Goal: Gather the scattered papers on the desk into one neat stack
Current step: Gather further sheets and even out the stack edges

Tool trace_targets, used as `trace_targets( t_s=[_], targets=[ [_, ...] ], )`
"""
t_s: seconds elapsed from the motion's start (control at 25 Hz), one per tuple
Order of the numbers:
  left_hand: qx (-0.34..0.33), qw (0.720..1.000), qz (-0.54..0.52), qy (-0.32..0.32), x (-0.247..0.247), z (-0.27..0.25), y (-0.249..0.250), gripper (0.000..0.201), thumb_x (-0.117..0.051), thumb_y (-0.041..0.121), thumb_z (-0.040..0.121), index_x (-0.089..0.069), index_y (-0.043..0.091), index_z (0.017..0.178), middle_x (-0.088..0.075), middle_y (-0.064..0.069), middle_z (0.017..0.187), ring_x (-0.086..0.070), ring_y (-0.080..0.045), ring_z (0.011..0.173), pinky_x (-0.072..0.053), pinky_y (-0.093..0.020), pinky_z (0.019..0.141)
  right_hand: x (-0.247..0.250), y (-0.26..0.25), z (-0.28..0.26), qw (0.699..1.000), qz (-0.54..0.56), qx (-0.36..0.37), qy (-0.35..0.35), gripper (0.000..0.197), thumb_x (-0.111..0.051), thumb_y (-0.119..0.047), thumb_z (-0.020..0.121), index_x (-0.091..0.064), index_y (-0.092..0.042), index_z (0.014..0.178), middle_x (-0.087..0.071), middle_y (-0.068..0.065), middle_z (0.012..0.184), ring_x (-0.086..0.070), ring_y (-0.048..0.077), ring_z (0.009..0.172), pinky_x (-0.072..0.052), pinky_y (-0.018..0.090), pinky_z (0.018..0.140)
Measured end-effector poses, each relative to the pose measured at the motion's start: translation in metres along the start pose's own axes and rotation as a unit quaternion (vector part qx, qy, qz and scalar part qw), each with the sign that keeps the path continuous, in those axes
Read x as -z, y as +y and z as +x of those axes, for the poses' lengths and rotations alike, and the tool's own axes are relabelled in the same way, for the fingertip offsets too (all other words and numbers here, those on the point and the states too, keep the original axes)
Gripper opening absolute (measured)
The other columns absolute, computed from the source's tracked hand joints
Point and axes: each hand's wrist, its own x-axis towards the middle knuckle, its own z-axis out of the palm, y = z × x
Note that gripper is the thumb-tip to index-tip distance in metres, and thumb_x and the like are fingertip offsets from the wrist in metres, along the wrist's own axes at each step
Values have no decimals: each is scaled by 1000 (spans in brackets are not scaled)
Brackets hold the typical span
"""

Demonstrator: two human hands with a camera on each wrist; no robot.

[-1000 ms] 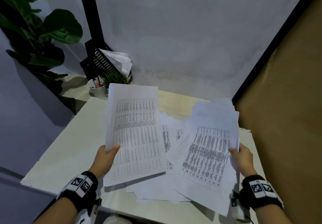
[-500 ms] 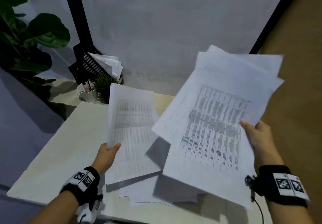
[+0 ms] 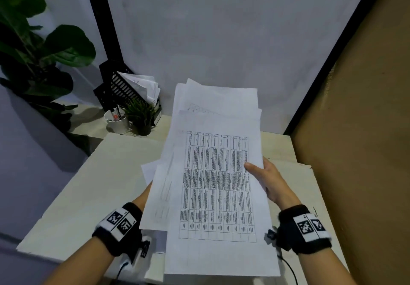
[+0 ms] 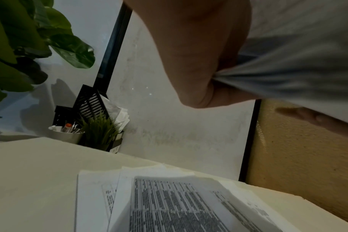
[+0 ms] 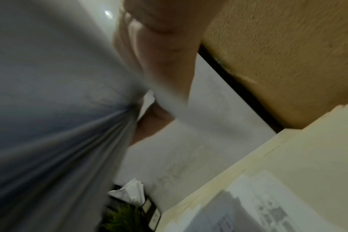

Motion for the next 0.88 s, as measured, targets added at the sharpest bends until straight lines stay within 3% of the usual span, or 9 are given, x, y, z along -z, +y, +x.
trace_targets(
  t_s=[0.08,0.16,0.28,0.32,0.4,0.48,0.64,0.76,0.88],
  targets=[
    [27,999,-41,14,1,1,1,46,-55,22,87,-62,14,43,-53,-1,34,-49,-11,27,-39,-14,32,-12,-3,1,999,-35,23,15,44,-63,-13,83,-53,-5,124,-66,12,116,-64,27,106,-48,44,96],
    [-7,999,-50,17,-4,-1,15,59,-39,26,96,-54,9,42,-50,-2,32,-46,-10,26,-37,-11,32,-21,-9,2,994,-50,72,58,33,-56,-3,86,-55,-3,120,-68,5,103,-65,17,94,-52,31,88],
    [-81,993,-59,-63,-16,-6,47,67,-48,76,64,-74,17,80,-74,-7,73,-70,-20,64,-57,-27,54,-29,-17,2,986,-2,138,95,23,-53,5,85,-56,-6,106,-62,5,93,-61,13,83,-53,14,71],
    [-115,990,-31,-76,-17,-7,54,70,-53,80,53,-75,23,88,-76,-4,82,-71,-23,76,-58,-31,60,-31,-18,1,982,20,156,108,21,-54,6,85,-57,-9,100,-61,6,92,-60,12,82,-53,14,71],
    [-195,977,65,-49,-14,-3,58,56,-67,66,57,-68,30,99,-73,1,94,-67,-29,98,-57,-36,76,-37,-20,-3,972,34,192,135,19,-55,4,85,-58,-14,89,-60,4,86,-59,10,78,-53,16,69],
    [-270,948,168,9,-18,2,55,42,-62,46,69,-58,29,107,-67,3,103,-63,-26,104,-54,-40,87,-40,-17,-7,966,16,215,140,18,-57,-1,85,-59,-18,85,-61,3,84,-60,11,75,-54,20,67],
    [-284,938,195,32,-17,11,15,32,-49,25,91,-49,22,123,-63,7,114,-61,-11,108,-50,-37,95,-40,5,-7,973,8,199,120,20,-60,-3,83,-62,-22,89,-67,-1,81,-66,3,70,-54,18,62],
    [-245,949,196,33,-17,8,-13,26,-45,28,90,-48,36,115,-66,29,104,-58,7,107,-48,-20,94,-35,24,-9,979,1,169,112,15,-68,-12,77,-64,-21,88,-71,-4,76,-68,9,72,-56,20,63],
    [-220,955,198,21,-15,4,-25,37,-55,55,76,-50,38,108,-62,42,97,-57,15,99,-47,-10,88,-30,37,-12,988,-8,134,78,36,-81,-32,57,-65,-20,87,-73,-5,74,-69,7,74,-55,18,64]
  ],
)
